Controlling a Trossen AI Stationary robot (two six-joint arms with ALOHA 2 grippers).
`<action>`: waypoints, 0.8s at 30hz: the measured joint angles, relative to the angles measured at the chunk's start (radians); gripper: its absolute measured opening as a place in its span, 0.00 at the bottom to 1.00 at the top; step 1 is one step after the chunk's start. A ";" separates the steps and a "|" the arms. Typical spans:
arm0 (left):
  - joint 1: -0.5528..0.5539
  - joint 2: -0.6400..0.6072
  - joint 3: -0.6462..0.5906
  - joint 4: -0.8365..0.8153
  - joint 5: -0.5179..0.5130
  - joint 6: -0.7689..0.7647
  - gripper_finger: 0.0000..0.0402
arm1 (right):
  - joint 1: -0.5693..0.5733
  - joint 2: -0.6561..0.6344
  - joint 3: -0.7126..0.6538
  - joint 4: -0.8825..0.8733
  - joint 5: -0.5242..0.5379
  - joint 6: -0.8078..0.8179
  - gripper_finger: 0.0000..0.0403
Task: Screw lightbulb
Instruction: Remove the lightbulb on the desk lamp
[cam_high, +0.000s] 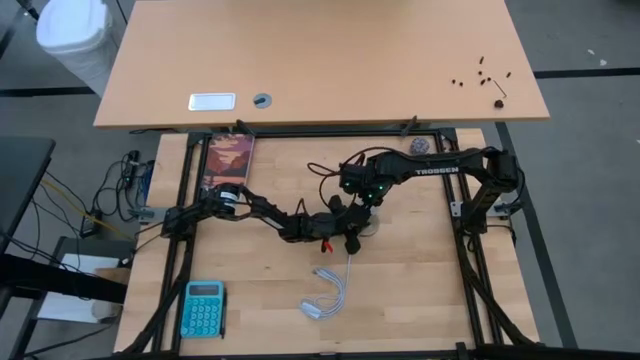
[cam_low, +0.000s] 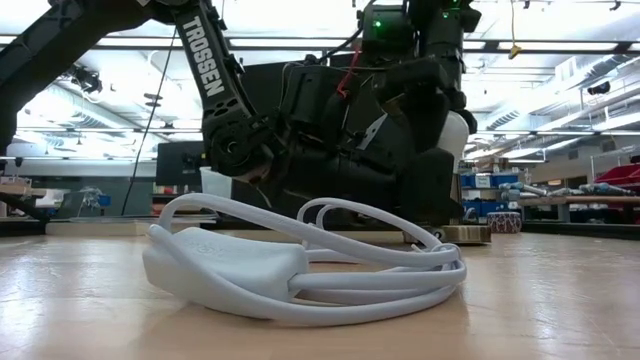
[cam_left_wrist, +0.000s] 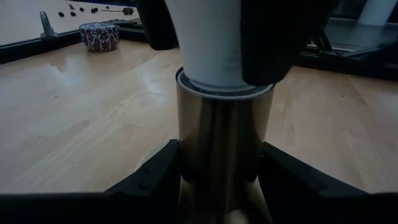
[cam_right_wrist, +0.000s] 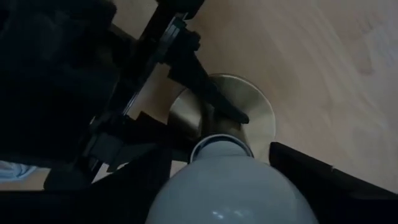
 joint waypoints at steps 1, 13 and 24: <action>0.000 0.000 0.000 0.000 0.000 0.000 0.47 | 0.000 0.000 0.000 0.000 -0.003 -0.005 0.67; 0.000 0.000 0.000 -0.001 -0.001 -0.004 0.47 | -0.002 0.000 0.000 0.009 -0.030 -0.225 0.66; 0.001 0.002 -0.002 0.019 -0.007 -0.006 0.47 | 0.003 0.000 0.000 0.055 -0.067 -0.775 0.62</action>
